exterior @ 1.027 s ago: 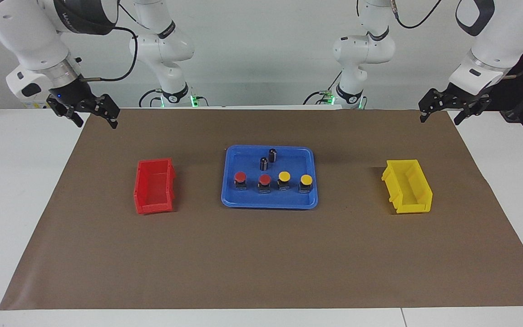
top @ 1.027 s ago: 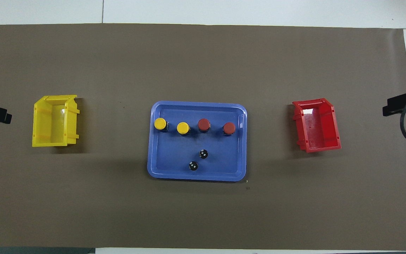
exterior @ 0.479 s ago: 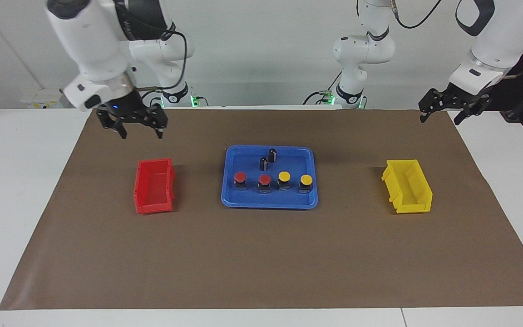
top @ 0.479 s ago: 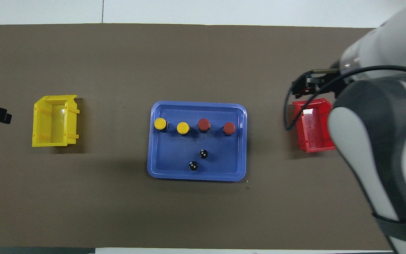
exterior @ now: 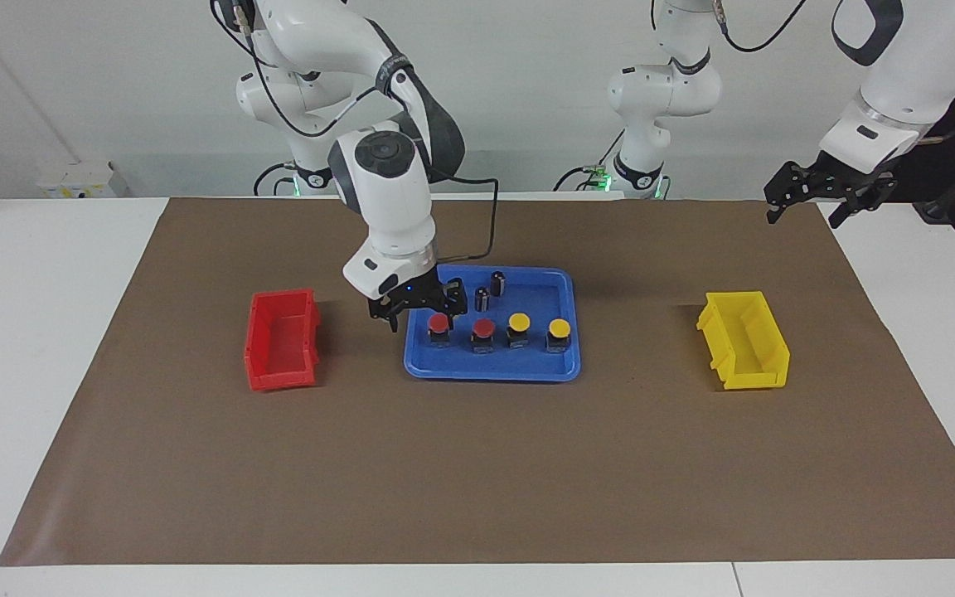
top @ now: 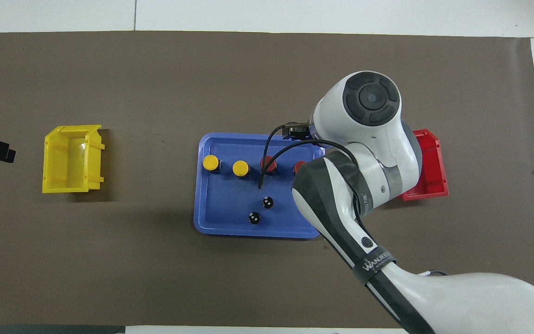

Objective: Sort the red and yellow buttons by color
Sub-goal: 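Reach the right gripper to the red button farthest from the yellow bin and grasp it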

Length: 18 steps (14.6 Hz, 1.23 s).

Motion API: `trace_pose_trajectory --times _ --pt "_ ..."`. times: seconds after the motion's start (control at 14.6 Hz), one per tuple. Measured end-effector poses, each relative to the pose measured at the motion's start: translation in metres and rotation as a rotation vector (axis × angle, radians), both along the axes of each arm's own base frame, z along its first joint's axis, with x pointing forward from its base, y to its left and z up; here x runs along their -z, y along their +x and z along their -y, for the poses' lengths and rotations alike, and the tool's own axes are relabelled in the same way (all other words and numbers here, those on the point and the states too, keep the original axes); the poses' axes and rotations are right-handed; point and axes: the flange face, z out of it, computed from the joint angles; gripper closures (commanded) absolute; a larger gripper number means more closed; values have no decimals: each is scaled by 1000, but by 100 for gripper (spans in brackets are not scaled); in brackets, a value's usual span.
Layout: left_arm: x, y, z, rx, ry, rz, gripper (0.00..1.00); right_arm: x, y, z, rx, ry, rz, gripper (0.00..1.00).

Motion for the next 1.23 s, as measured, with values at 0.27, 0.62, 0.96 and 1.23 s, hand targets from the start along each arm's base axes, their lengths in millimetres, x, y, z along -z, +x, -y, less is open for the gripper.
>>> trace_pose_trajectory --times 0.27,0.62,0.96,1.23 --pt "0 0 0 0 0 0 0 29 -16 -10 -3 -9 -21 9" --pt "0 0 0 0 0 0 0 46 -36 -24 -36 -27 -54 17" --pt "0 0 0 0 0 0 0 53 -41 -21 -36 -25 -47 30" --pt "0 0 2 5 0 -1 0 54 -41 -21 -35 -17 -32 46"
